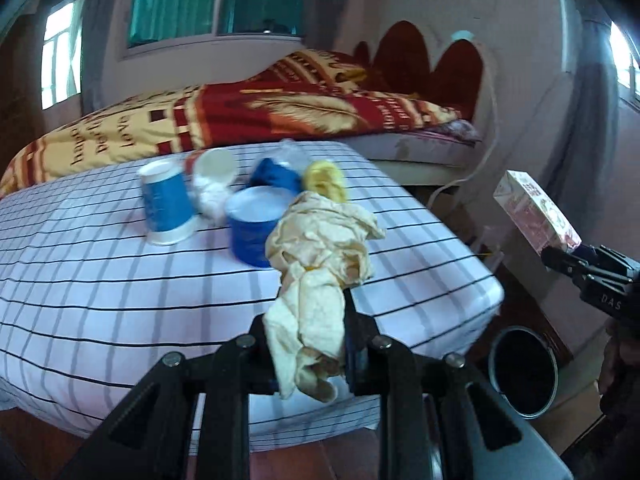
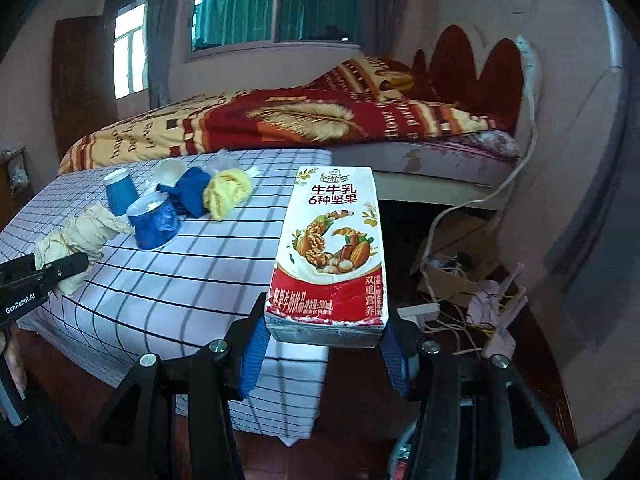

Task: Collect trash
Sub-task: 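Carry the carton and beige cloth over the bucket and open both tools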

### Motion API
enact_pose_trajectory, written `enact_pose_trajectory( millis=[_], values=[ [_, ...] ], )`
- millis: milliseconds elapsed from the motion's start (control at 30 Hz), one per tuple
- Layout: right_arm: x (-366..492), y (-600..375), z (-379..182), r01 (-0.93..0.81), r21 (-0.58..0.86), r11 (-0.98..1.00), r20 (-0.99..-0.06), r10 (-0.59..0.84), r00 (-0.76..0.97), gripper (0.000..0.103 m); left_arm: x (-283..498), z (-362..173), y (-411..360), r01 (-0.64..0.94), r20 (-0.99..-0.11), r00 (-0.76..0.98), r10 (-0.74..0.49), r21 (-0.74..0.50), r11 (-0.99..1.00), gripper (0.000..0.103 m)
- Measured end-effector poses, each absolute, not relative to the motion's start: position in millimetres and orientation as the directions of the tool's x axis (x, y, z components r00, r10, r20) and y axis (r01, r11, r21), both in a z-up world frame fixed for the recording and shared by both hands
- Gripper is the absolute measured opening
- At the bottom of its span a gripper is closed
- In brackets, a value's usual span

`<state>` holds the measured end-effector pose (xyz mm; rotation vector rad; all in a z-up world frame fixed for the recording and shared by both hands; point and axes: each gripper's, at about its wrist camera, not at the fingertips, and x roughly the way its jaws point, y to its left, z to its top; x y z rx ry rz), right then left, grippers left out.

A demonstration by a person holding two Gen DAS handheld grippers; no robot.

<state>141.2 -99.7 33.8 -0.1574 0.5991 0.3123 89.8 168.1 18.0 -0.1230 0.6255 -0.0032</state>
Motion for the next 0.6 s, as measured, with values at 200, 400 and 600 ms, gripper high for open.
enact_pose_trajectory(
  millis=[200,400,600],
  values=[
    [124.7,-144.8,40.5,-0.265,-0.054,0.963,-0.563,0.190,0.804,0.053,100.3,21.1,123.6,0.068,-0.579,0.806,-0.123,-0.116,0.991,0.024],
    [112.0,-192.9,39.1,-0.176,-0.057,0.983,-0.569,0.113,0.815,0.053,107.1,21.5,80.5,0.161,-0.580,0.791,-0.197,-0.113,0.980,0.024],
    [106.9,-229.1,26.3,-0.110,-0.024,0.994,-0.586,0.075,0.807,0.053,108.1,20.2,48.1,0.225,-0.587,0.773,-0.242,-0.102,0.969,0.024]
  ],
)
